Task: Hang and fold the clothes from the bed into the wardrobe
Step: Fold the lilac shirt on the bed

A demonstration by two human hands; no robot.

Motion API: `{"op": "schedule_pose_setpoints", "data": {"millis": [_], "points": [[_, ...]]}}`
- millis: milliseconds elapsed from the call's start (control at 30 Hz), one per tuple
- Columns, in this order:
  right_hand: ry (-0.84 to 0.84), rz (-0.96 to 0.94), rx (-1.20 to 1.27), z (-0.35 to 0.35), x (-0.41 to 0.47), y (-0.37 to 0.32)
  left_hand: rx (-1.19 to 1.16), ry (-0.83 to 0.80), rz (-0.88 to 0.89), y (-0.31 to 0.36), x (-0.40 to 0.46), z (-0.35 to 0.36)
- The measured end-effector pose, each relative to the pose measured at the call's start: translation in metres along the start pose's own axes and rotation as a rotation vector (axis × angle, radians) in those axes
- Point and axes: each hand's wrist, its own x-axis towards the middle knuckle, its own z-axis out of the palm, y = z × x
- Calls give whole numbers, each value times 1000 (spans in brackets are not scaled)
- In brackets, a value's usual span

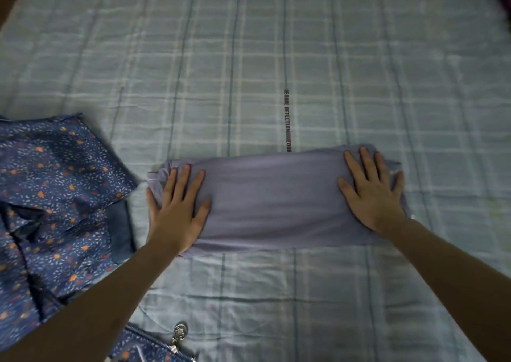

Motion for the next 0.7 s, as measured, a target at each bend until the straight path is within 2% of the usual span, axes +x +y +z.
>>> {"op": "schedule_pose_setpoints", "data": {"millis": [100, 200, 267, 333, 367, 433, 567, 700], "points": [[94, -19, 43, -14, -15, 0, 17, -43, 5, -3, 1, 0], [297, 196, 156, -20, -36, 12, 76, -29, -1, 5, 5, -9], [264, 390, 290, -26, -42, 17, 82, 118, 72, 23, 2, -21], [206, 500, 331, -31, -38, 22, 40, 252, 263, 54, -7, -27], [180, 557, 384, -33, -34, 23, 13, 271, 357, 71, -12, -24], [115, 649, 532, -38, -27, 21, -20, 185, 423, 101, -23, -8], [1, 576, 617, -41, -25, 15, 48, 0, 347, 114, -30, 23], [8, 401, 632, -90, -32, -16, -18, -107, 336, 112, -25, 16]]}}
